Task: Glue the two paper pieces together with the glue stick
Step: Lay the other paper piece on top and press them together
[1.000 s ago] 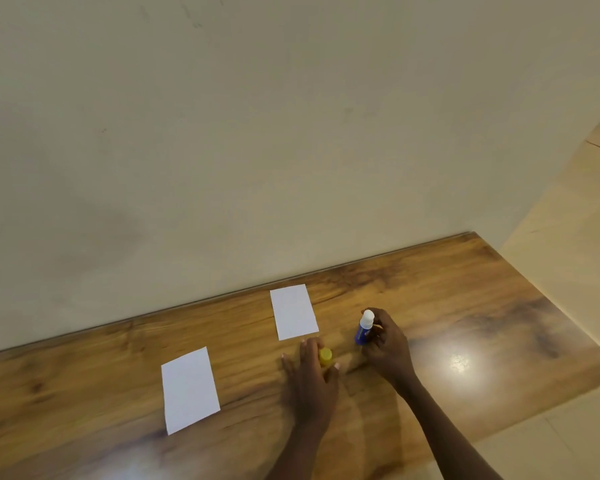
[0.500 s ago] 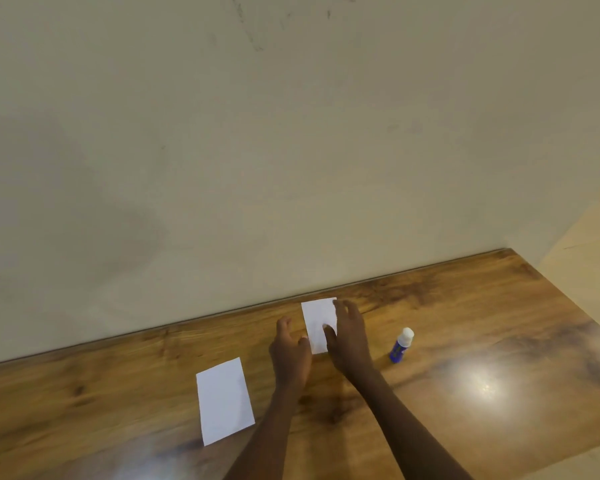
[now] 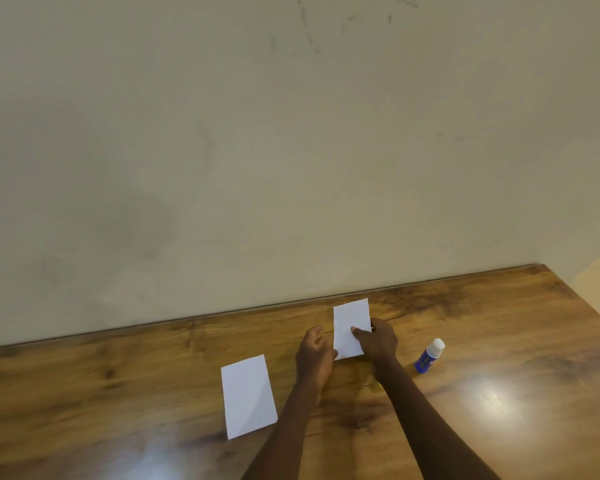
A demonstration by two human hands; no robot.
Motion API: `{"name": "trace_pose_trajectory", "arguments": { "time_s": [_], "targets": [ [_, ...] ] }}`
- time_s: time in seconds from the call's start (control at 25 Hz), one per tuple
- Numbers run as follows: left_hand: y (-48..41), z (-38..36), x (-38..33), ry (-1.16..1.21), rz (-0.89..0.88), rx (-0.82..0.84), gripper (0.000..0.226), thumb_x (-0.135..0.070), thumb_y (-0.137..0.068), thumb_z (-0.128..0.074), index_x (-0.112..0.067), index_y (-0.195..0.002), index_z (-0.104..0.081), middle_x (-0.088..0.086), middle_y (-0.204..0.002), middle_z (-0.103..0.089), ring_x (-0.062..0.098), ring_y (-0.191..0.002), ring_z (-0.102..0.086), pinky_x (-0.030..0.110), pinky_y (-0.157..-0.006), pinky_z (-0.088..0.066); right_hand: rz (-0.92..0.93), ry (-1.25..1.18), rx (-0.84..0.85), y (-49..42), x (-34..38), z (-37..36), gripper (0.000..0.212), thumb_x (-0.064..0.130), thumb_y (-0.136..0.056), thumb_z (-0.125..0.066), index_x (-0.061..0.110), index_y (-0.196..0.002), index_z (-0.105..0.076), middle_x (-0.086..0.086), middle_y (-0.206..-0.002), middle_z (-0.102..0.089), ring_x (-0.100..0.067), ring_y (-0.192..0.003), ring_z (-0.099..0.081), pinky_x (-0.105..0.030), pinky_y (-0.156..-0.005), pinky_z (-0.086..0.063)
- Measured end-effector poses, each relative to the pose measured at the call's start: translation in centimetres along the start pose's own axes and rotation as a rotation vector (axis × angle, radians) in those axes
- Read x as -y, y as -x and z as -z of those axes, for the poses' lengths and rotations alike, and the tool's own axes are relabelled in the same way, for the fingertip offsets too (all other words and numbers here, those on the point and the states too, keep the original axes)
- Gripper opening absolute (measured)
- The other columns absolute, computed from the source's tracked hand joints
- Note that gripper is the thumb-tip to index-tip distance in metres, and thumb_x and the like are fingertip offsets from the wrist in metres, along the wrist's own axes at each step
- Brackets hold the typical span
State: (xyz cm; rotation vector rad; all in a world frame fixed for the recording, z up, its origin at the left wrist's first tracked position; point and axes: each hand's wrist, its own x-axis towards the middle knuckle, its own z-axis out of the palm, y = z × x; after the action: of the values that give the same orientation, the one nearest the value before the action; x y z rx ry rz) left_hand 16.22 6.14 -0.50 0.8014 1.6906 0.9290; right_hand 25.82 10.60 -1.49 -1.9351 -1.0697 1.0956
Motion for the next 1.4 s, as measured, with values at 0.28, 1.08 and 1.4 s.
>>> {"name": "trace_pose_trajectory", "arguments": {
  "time_s": [0.28,1.08,1.4],
  "targets": [
    [3.9,13.8,7.1,-0.456,-0.346,-0.433,0.029,0.004,-0.083,-0.051,-0.003,-0.11,-0.06,0.015,-0.112,-0.067,0.027,-0.1,-0.063,0.024,-0.082,-0.043,0.166,-0.129,0.128,4.2,-0.8,-0.5,0.024,0.014,-0.091,-0.048,-0.009,-0.091,-0.057,-0.029,-0.098,-0.061,-0.04,-0.083,-0.055,-0.038,-0.07,-0.04],
    [3.4,16.1,12.7,-0.861,-0.461,-0.329,0.05,-0.027,-0.092,-0.029,-0.021,-0.141,-0.021,0.0,-0.153,-0.02,0.019,-0.144,-0.006,0.039,-0.109,0.018,0.261,0.21,0.177,12.0,-2.1,-11.7,0.018,0.017,-0.083,-0.06,-0.001,-0.085,-0.06,-0.019,-0.092,-0.066,-0.022,-0.073,-0.055,-0.024,-0.056,-0.036],
    [3.3,16.1,12.5,-0.876,-0.406,-0.302,0.054,-0.032,-0.089,-0.014,-0.023,-0.142,-0.019,-0.001,-0.154,-0.019,0.016,-0.144,-0.007,0.037,-0.11,0.018,0.288,0.276,0.239,11.3,-1.9,-11.5,0.022,0.017,-0.086,-0.057,0.0,-0.1,-0.059,-0.018,-0.106,-0.064,-0.02,-0.082,-0.054,-0.03,-0.07,-0.043]
  ]
}}
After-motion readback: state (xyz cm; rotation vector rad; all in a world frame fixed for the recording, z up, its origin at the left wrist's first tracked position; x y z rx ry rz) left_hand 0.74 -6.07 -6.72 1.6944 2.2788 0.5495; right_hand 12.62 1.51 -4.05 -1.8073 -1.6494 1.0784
